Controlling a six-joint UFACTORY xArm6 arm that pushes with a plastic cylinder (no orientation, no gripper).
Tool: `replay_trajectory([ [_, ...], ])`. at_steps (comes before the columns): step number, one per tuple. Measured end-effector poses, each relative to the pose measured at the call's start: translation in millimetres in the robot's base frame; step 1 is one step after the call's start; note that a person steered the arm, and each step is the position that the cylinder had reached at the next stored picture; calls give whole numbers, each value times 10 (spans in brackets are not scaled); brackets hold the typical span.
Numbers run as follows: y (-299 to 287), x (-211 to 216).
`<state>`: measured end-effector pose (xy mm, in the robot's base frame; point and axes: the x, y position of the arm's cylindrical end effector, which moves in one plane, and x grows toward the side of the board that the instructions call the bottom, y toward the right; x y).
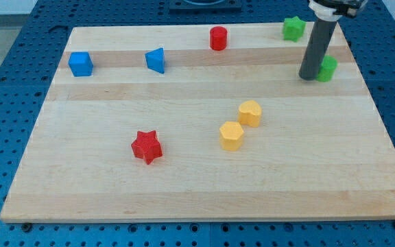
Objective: Push the green circle into the green star
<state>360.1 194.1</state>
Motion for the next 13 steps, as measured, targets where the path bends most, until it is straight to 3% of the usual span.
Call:
replay_trajectory([
  [2, 443, 165],
  [3, 468, -97],
  [5, 468, -456],
  [13, 322, -736],
])
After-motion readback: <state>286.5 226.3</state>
